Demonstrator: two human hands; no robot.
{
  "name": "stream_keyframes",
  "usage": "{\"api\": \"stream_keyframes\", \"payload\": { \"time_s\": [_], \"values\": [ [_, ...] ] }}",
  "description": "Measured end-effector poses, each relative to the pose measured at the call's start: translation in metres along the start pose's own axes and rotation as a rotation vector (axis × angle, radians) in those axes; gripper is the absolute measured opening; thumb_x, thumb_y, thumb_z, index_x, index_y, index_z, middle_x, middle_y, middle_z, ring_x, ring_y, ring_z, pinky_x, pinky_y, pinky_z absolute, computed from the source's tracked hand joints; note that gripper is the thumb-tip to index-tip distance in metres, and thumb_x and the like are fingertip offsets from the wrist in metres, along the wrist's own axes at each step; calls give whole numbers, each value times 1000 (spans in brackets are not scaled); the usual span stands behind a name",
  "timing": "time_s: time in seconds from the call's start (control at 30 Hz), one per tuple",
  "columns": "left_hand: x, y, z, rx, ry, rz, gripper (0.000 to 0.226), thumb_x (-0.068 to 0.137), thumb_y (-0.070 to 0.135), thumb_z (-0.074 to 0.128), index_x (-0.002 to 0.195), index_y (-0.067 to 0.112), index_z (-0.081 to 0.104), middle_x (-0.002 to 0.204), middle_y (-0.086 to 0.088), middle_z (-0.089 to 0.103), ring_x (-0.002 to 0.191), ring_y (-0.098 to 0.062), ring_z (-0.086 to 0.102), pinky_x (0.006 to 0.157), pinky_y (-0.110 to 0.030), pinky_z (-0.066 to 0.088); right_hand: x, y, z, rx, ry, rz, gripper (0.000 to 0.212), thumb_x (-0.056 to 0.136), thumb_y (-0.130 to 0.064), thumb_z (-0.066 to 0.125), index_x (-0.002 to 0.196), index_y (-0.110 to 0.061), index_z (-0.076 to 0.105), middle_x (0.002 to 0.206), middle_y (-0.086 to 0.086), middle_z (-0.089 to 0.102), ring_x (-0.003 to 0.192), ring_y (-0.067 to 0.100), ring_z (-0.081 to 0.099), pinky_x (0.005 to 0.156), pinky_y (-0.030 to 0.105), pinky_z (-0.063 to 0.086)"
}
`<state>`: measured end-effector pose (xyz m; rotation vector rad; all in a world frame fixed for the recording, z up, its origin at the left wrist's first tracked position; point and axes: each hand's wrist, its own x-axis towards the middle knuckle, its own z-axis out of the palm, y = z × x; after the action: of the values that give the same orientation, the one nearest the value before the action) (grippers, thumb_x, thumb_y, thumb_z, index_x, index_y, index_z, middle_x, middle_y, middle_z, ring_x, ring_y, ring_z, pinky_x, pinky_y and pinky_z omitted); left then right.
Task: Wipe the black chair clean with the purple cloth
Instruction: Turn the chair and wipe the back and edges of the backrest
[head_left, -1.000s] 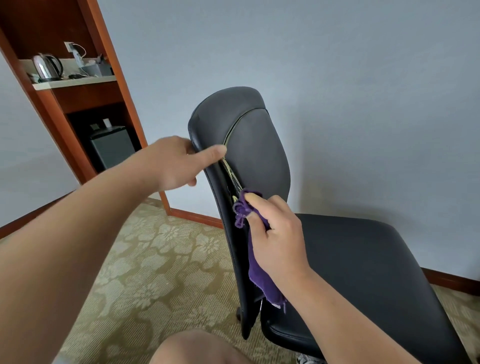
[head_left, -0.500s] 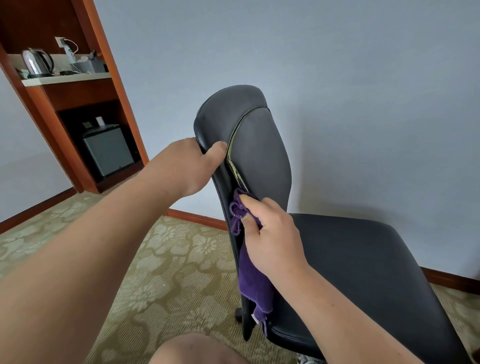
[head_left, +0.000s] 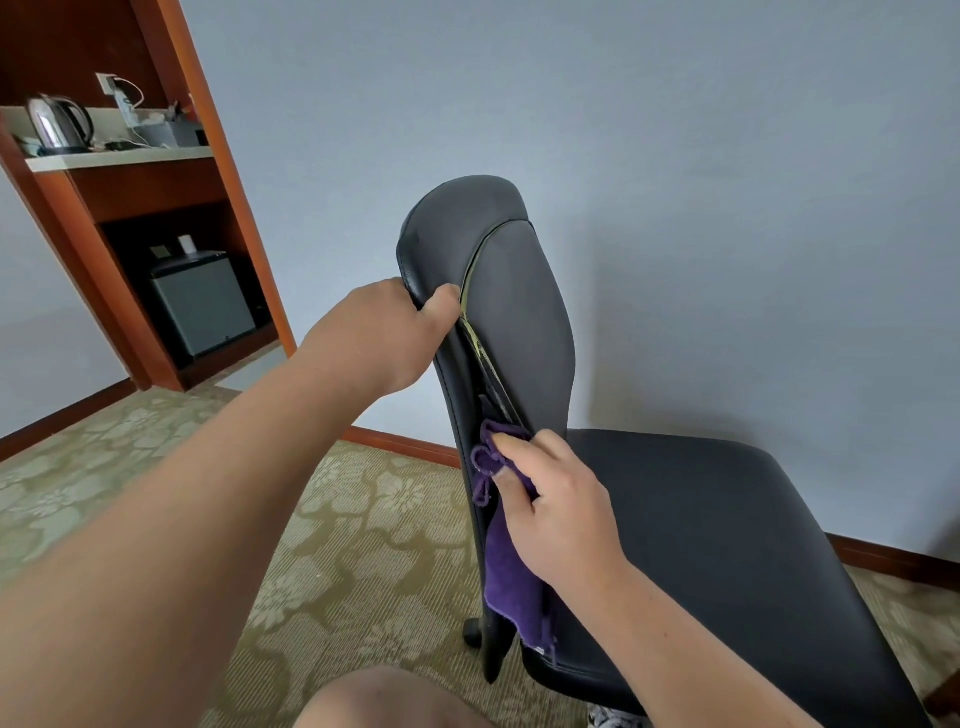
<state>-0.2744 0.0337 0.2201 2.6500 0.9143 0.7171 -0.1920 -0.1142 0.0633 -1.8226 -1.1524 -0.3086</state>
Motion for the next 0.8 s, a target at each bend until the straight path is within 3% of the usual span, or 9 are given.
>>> {"api": "stream_keyframes", "payload": {
  "time_s": [0.07,0.23,0.3,0.37,0.43,0.53,0.67,0.8],
  "values": [
    [2,-1,2,-1,10,-27,47,88,59,30,73,22,55,69,-5,61,67,-28,60,63,-37,49,3,1,-5,69,-23,-3,21,94,-18,59,113,-20,69,96,-11,49,73,12,53,66,30,49],
    [4,-1,-1,8,-6,-31,49,89,58,31,72,18,53,66,-3,59,65,-27,58,64,-38,50,21,-14,-18,247,-23,47,13,91,-19,50,87,-15,61,99,-10,45,85,10,53,71,15,41],
    [3,1,-2,104,-27,20,32,95,48,33,78,23,44,71,-5,59,67,-27,59,65,-39,53,30,-21,-19,249,-33,55,9,90,-16,51,94,-20,58,96,-11,49,85,9,53,71,16,42],
    [3,2,-3,61,-8,22,5,99,29,36,98,32,32,77,-8,57,68,-29,58,65,-43,56,37,-29,-16,250,-5,53,23,89,-12,55,106,-26,52,95,-11,54,83,9,54,71,23,45],
    [4,-1,-1,149,-8,86,26,98,20,37,116,29,22,79,-8,53,69,-28,56,64,-42,57,37,-34,-9,222,66,28,27,88,-6,56,107,-25,56,95,-8,55,80,12,54,69,28,46],
    [4,-1,-1,269,-21,121,24,99,21,36,115,31,22,80,-8,55,72,-29,57,67,-44,57,26,-32,3,126,200,5,27,89,0,58,107,-16,70,101,0,54,76,18,57,67,32,50],
    [6,-2,-1,290,-17,165,18,98,19,36,103,32,23,80,-10,58,71,-31,57,65,-44,56,4,-23,14,26,243,66,28,93,-19,58,118,-25,71,106,-6,54,73,15,58,59,34,54],
    [3,-3,0,320,-39,154,8,97,23,37,99,28,31,76,-9,58,69,-30,57,62,-43,55,-7,-26,18,36,201,76,39,94,-49,54,127,-30,64,112,-10,52,87,9,59,61,28,54]
  ]
}}
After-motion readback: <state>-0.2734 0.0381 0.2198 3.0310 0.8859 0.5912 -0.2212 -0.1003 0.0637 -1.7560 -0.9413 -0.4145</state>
